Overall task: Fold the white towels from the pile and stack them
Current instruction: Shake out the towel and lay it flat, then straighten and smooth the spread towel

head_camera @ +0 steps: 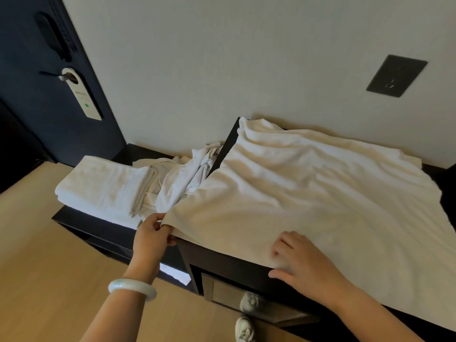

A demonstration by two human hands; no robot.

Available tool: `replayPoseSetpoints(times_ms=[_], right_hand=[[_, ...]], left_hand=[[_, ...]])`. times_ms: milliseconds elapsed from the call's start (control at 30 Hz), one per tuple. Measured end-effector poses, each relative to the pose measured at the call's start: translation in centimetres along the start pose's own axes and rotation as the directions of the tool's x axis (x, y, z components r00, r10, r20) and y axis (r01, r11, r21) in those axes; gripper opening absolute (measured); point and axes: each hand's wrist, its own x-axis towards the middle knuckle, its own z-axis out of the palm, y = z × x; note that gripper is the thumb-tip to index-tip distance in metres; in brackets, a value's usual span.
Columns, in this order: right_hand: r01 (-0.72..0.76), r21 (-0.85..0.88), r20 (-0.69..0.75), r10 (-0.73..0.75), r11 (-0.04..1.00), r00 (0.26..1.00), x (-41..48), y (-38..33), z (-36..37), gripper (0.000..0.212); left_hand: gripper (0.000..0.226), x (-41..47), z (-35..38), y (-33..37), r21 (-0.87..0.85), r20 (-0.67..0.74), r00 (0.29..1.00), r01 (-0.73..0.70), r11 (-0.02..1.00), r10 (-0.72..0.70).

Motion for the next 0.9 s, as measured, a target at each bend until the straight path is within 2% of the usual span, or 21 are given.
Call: replayPoseSetpoints(times_ms=[133, 233, 333, 400, 467, 500, 533, 567, 600, 633, 667, 733, 800, 833, 900], right_hand=[[0.039, -0.053, -0.047, -0.042, 0.998, 0.998, 0.0, 0.0, -0.5, 0.014], [0.048, -0.107, -0.033, -0.052, 0.993, 0.998, -0.1, -0.3, -0.8, 0.016], [0.025, -0.138, -0.044, -0.032, 0.99, 0.999, -0.1, -1.0, -1.1, 0.007], [-0.027, -0.051, -0.034, 0.025, 0.998, 0.999, -0.1, -0.6, -1.2, 0.002], [-0.125, 0.123, 0.003, 0.125, 0.985, 0.992, -0.1, 0.3, -1.5, 0.004], [-0.181, 0.216, 0.029, 0.178, 0.96, 0.984, -0.3, 0.7, -1.7, 0.005], [-0.234, 0.295, 0.052, 0.229, 0.926, 0.972, -0.5, 1.1, -1.9, 0.005], [-0.283, 0.354, 0.069, 0.278, 0.891, 0.958, -0.9, 1.5, -2.0, 0.007], [-0.321, 0.387, 0.075, 0.318, 0.864, 0.945, -1.3, 1.8, -2.1, 0.01], [-0.347, 0.403, 0.076, 0.346, 0.847, 0.935, -1.8, 2.1, -2.1, 0.012], [-0.361, 0.405, 0.075, 0.363, 0.84, 0.929, -2.2, 2.3, -2.1, 0.012], [-0.365, 0.361, 0.063, 0.368, 0.858, 0.928, -3.1, 2.4, -1.9, 0.012], [-0.336, 0.246, 0.031, 0.339, 0.909, 0.94, -3.9, 2.4, -1.8, 0.013], [-0.317, 0.181, 0.014, 0.32, 0.931, 0.947, -4.4, 2.4, -1.8, 0.014], [-0.284, 0.081, -0.013, 0.286, 0.955, 0.958, -5.3, 2.3, -1.8, 0.016]], left_hand=[[0.019, 0.0, -0.2, 0.3, 0.005, -0.05, 0.998, -0.026, 1.0, 0.026], [0.018, 0.0, -0.3, 0.5, 0.007, -0.072, 0.997, -0.037, 0.999, 0.038], [0.015, 0.2, -0.4, 0.8, -0.045, -0.099, 0.995, -0.03, 0.999, 0.025], [0.012, 0.2, -0.6, 1.2, -0.059, -0.08, 0.997, 0.002, 0.998, -0.007], [0.019, 0.2, -0.9, 1.7, -0.062, 0.03, 0.997, 0.073, 0.995, -0.071], [0.031, 0.0, -1.0, 2.0, -0.016, 0.105, 0.989, 0.106, 0.994, -0.103], [0.044, -0.2, -1.0, 2.1, 0.123, 0.157, 0.982, 0.083, 0.989, -0.102], [0.057, -0.7, -0.9, 2.3, 0.325, 0.162, 0.985, 0.0, 0.946, -0.056], [0.065, -1.3, -0.3, 2.5, 0.491, 0.148, 0.988, -0.12, 0.863, 0.053], [0.066, -2.4, 0.5, 2.9, 0.568, 0.159, 0.963, -0.268, 0.778, 0.216], [0.061, -3.5, 1.5, 3.3, 0.549, 0.216, 0.902, -0.429, 0.717, 0.374], [0.044, -5.6, 4.0, 3.9, 0.386, 0.431, 0.725, -0.686, 0.617, 0.536], [0.029, -7.0, 6.7, 3.7, 0.309, 0.641, 0.55, -0.824, 0.476, 0.536], [0.027, -7.3, 7.8, 3.6, 0.304, 0.708, 0.489, -0.862, 0.405, 0.51], [0.028, -7.4, 9.2, 3.4, 0.326, 0.788, 0.419, -0.905, 0.272, 0.45]])
